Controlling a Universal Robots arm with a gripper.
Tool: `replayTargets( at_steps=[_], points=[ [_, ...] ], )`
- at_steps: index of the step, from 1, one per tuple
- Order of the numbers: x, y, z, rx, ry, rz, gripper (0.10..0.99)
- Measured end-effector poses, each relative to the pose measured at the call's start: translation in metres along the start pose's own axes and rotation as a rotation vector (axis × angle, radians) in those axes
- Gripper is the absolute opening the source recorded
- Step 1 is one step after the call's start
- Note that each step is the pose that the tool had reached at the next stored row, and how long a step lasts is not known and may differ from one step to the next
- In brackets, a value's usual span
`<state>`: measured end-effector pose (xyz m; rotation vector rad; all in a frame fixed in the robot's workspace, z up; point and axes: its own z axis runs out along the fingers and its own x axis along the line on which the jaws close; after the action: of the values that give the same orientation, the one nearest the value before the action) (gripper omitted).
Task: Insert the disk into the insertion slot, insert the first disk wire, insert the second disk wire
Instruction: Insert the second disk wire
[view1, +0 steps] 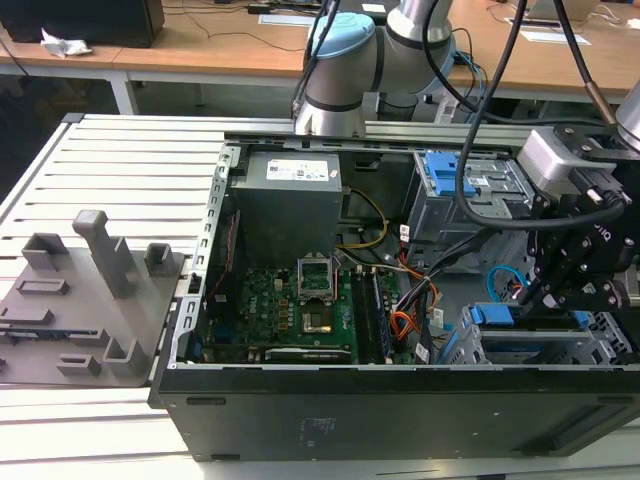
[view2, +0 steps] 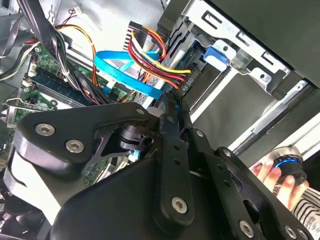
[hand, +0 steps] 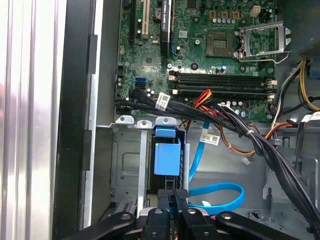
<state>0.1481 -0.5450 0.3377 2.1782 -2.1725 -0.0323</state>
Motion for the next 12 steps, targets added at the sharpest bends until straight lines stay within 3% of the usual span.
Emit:
replayTargets(
  at_steps=[2, 4, 8, 9, 11, 12],
  points=[
    [0.0001, -0.0001, -0.0011, 0.000, 0.0002, 0.000, 0.239],
    [0.0005, 0.0007, -0.0136, 0.000, 0.0005, 0.000, 0.239],
    [0.0001, 0.0014, -0.0254, 0.000, 0.0007, 0.000, 0.239],
    [0.0001, 0.0016, -0.0276, 0.000, 0.0004, 0.000, 0.227],
    [0.0002, 0.0023, -0.0330, 0.001, 0.0004, 0.000, 0.106],
    [0.0002, 0.0023, -0.0328, 0.001, -0.0011, 0.000, 0.106]
  ],
)
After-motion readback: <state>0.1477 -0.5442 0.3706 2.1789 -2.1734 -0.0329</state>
